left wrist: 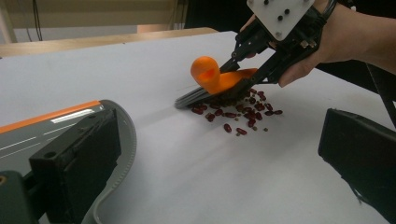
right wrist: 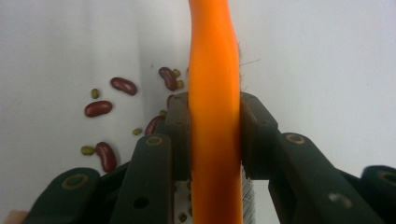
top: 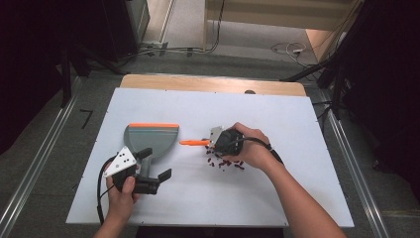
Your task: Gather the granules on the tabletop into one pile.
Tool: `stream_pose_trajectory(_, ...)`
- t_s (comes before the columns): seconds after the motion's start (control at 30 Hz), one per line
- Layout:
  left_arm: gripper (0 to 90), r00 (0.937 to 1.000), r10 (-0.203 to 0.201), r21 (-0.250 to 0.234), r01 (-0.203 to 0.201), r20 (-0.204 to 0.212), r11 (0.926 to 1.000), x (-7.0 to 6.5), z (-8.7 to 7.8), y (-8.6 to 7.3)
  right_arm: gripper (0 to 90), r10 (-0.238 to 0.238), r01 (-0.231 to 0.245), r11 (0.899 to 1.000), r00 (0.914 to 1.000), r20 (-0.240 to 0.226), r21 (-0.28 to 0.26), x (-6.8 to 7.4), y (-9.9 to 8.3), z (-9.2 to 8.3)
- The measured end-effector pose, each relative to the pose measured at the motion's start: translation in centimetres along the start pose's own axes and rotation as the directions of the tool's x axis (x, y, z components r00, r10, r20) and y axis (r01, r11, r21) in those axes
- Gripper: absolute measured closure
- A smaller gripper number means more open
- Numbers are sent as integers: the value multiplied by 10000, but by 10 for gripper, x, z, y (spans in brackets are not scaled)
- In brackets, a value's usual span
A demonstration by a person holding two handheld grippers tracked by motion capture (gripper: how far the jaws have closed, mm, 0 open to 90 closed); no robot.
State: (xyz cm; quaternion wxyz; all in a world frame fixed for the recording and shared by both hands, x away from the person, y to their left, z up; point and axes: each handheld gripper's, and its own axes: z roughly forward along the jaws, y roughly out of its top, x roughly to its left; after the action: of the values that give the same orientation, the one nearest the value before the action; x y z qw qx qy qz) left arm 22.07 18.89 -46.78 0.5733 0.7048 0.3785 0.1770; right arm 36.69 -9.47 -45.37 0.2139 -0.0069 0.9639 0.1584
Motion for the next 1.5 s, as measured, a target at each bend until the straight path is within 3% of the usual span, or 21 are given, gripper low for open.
stream_pose_trajectory(0.17,0,10000,28,21,-28,-7,10000,-1,0,0,676,-80,81,9999,9999,67,-64,2,0,-4)
stream_pose_trajectory(0.4,0,10000,-19,-37,19,-52,10000,0,0,0,685,622,-539,9961,9905,1227,-692,-16,-1,-20)
stream_pose_trajectory(0.5,0,10000,-29,-36,29,-62,10000,1,0,0,685,1703,-1573,9802,9795,1072,-1201,-26,1,-36)
stream_pose_trajectory(0.53,0,10000,-28,-30,28,-73,10000,1,0,0,685,2086,-1960,9715,9740,884,-1331,-29,2,-41)
stream_pose_trajectory(0.6,0,10000,-28,-55,27,-63,10000,2,-1,0,685,2933,-2841,9449,9554,352,-1629,-32,4,-48)
stream_pose_trajectory(0.67,0,10000,-35,-45,34,-77,10000,2,-1,0,686,4081,-4107,8986,9116,-500,-1546,-34,6,-53)
stream_pose_trajectory(0.7,0,10000,-16,-49,16,-80,10000,2,-2,0,686,4565,-4654,8734,8850,-920,-1430,-33,8,-54)
stream_pose_trajectory(0.77,0,9999,-15,-47,14,-108,10000,2,-2,0,686,5079,-5260,8410,8482,-1502,-1267,-31,10,-53)
stream_pose_trajectory(0.87,0,9999,-23,-69,23,-104,10000,2,-2,0,687,5386,-5700,8150,8115,-2267,-1040,-26,15,-50)
stream_pose_trajectory(0.9,0,9999,-25,-69,25,-106,10000,2,-2,0,687,5545,-5871,8053,7950,-2460,-824,-25,17,-47)
stream_pose_trajectory(0.97,0,9999,-16,-54,16,-100,10000,2,-2,0,687,5655,-6034,7952,7736,-2858,-600,-22,20,-43)
stream_pose_trajectory(1.03,0,9999,-7,-43,7,-106,10000,2,-2,0,687,5959,-6360,7713,7355,-3224,-253,-20,24,-39)
stream_pose_trajectory(1.17,0,10000,-2,-32,2,-95,10000,2,-2,0,688,6173,-6609,7502,6888,-3802,208,-14,29,-32)
stream_pose_trajectory(1.2,0,10000,-8,-30,7,-88,10000,2,-2,0,687,6245,-6685,7427,6714,-3990,374,-13,30,-30)
stream_pose_trajectory(1.23,0,10000,-6,-27,6,-77,10000,2,-2,0,687,6261,-6714,7395,6604,-4146,474,-12,29,-27)
stream_pose_trajectory(1.27,0,10000,7,-31,-7,-61,10000,2,-2,0,688,6388,-6805,7295,6418,-4244,691,-12,30,-24)
stream_pose_trajectory(1.3,0,10000,7,-24,-7,-57,10000,1,-2,0,688,6450,-6810,7271,6343,-4262,868,-11,29,-20)
stream_pose_trajectory(1.4,0,10000,12,-26,-12,-53,10000,1,-1,0,688,6817,-7036,6982,5968,-4231,1324,-16,23,-6)
stream_pose_trajectory(1.43,0,10000,26,-16,-26,-57,10000,1,-2,0,689,6963,-7152,6849,5858,-4148,1396,-19,19,-3)
stream_pose_trajectory(1.5,0,10000,23,-32,-23,-62,10000,1,-2,0,690,7261,-7451,6502,5515,-4107,1489,-27,11,3)
